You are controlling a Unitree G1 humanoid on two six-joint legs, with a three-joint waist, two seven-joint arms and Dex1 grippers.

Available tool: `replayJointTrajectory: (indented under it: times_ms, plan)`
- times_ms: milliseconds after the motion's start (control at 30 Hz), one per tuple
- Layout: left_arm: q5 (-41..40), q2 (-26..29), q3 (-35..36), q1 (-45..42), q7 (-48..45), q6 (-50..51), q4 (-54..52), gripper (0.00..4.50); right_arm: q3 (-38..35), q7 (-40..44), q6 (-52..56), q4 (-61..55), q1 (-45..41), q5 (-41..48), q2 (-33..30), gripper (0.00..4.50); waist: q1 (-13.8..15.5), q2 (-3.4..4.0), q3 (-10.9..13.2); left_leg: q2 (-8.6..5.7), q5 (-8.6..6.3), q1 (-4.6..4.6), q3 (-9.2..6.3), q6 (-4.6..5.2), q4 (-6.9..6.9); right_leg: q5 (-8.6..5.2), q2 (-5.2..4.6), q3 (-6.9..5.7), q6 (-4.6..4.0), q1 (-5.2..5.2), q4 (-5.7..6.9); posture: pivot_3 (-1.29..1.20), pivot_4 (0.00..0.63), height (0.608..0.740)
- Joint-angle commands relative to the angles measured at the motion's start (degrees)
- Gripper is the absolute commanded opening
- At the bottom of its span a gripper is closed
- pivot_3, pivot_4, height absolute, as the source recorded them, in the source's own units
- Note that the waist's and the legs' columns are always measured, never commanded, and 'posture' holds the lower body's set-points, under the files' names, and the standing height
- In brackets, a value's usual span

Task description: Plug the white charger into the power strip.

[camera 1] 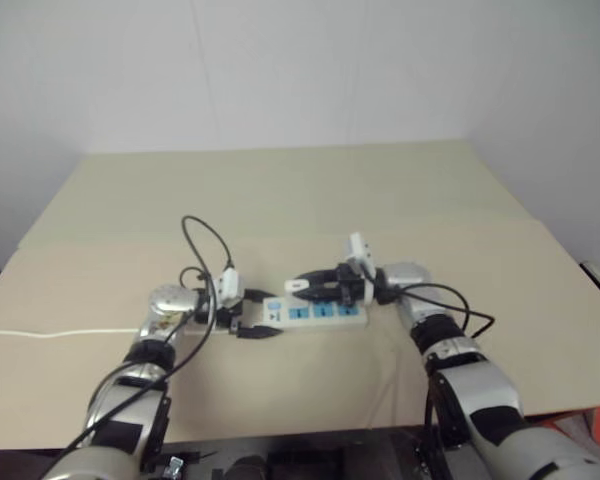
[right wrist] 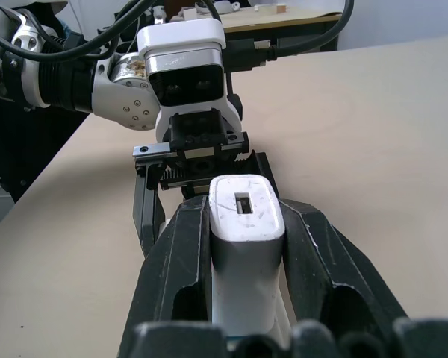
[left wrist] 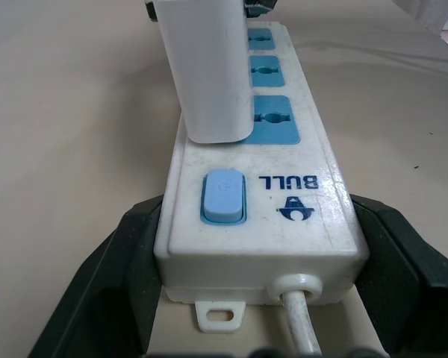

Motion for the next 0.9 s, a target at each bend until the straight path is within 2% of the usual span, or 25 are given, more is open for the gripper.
replayJointTrajectory:
  times_ms: [33, 300, 700, 900]
  plan:
    - [0.48, -0.37, -0.98, 0.3, 0.2, -0.57, -1.7, 3.26, 2.04, -0.07, -2.5, 2.63, 0.15, -3.05, 1.46, 1.11, -0.06, 0.0, 0.0, 0.0, 0.0, 0.01, 0.0, 0.0, 0.0, 0.0, 0.01, 0.0, 0.0, 0.0, 0.01, 0.0, 0.15, 0.74]
    - [0.63, -0.15, -1.14, 0.73, 0.25, -0.59, -2.11, 3.26, 2.79, -0.41, -6.16, 4.78, 0.92, -4.56, 1.76, 1.11, -0.09, 0.0, -0.01, 0.01, 0.0, 0.07, 0.0, 0.0, -0.02, 0.0, 0.01, 0.01, 0.0, 0.03, 0.05, 0.0, 0.15, 0.74]
    - [0.51, -0.3, -1.11, 0.54, 0.28, -0.48, -1.86, 3.26, 4.11, -3.43, 1.21, 6.84, -0.85, -7.31, 1.38, 1.11, -0.16, 0.01, -0.02, 0.03, 0.0, 0.15, 0.0, 0.0, -0.02, 0.0, 0.02, 0.03, 0.0, 0.06, 0.12, 0.0, 0.15, 0.74]
    - [0.54, -0.22, -1.18, 0.62, 0.32, -0.52, -2.04, 3.26, 3.28, -2.62, -6.14, 7.01, 1.59, -6.89, 1.2, 1.11, -0.15, 0.02, -0.04, 0.02, 0.0, 0.18, -0.01, 0.0, -0.02, 0.0, 0.03, 0.03, 0.0, 0.09, 0.13, 0.0, 0.15, 0.74]
